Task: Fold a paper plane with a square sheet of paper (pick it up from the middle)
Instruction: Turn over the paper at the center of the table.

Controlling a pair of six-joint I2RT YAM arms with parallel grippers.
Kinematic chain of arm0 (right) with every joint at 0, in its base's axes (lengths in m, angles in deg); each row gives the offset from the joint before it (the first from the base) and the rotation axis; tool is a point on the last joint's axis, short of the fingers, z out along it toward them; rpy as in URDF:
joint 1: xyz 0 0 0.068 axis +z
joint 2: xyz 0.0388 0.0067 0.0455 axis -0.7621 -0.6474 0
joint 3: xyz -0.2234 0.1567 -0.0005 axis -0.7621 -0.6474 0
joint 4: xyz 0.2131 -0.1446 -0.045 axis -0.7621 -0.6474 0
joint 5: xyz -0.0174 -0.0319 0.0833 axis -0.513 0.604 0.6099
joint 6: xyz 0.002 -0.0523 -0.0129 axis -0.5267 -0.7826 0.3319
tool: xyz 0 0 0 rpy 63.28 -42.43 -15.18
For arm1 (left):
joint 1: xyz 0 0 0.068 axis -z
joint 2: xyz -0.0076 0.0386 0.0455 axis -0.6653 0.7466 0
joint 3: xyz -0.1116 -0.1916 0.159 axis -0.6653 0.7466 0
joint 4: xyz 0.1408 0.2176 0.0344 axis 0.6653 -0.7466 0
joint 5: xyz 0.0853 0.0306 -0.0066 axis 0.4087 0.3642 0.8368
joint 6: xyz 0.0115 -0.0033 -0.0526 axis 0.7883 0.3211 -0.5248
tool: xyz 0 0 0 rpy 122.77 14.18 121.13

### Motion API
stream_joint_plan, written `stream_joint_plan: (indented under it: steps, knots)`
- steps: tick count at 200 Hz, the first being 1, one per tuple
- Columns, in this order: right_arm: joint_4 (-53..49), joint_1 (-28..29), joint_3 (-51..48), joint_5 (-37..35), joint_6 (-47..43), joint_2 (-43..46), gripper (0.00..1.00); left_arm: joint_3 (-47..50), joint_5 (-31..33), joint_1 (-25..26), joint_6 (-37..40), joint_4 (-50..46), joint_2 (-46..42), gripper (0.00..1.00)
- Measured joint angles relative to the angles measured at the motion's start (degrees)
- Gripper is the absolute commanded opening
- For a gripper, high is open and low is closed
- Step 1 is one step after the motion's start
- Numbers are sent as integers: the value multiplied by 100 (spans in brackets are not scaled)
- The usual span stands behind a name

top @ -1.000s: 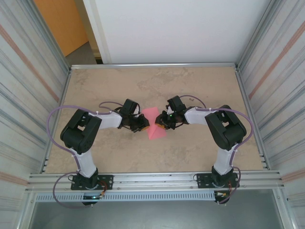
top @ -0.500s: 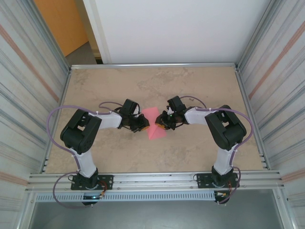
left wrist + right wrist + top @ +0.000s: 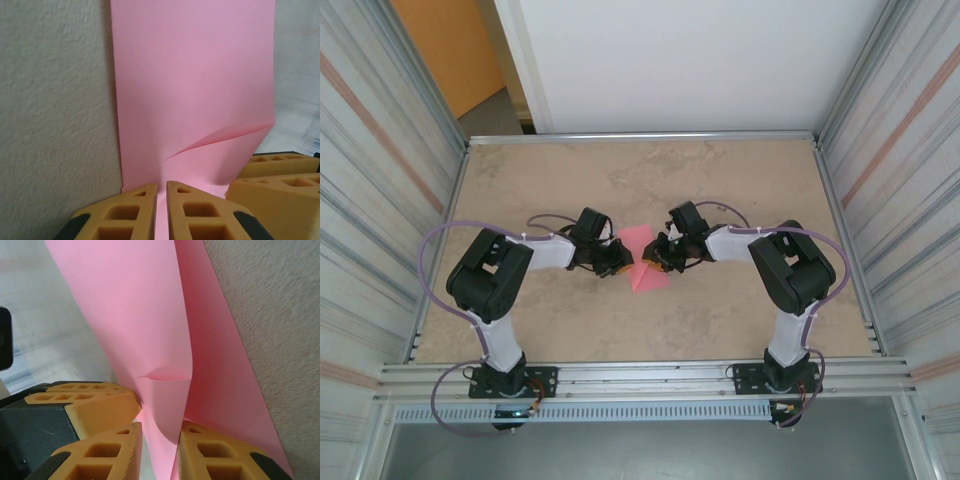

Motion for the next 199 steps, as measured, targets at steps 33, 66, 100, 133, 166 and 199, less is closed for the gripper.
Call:
stream_joint_plan:
  steps: [33, 66, 100, 133, 166, 199]
  knots:
    - [66, 0, 0, 44, -4, -2, 19, 0, -4, 0, -7, 2, 0, 16]
    - [87, 0, 0, 63, -42, -55, 10, 0, -55, -44, -17, -13, -13, 17]
    - [111, -13, 0, 48, -116, -59, 2, 0, -59, -203, -20, -168, -267, 22]
    - [238, -168, -96, 20, -295, 267, 1, 31, -76, -492, 4, -197, -1032, 37]
    - [708, -525, -118, 144, -365, 1108, 1, 87, -201, -761, 22, -131, -1987, 60]
    - [1458, -846, -118, 503, -181, 1738, 2, 92, -426, -811, -125, 116, -2559, 82]
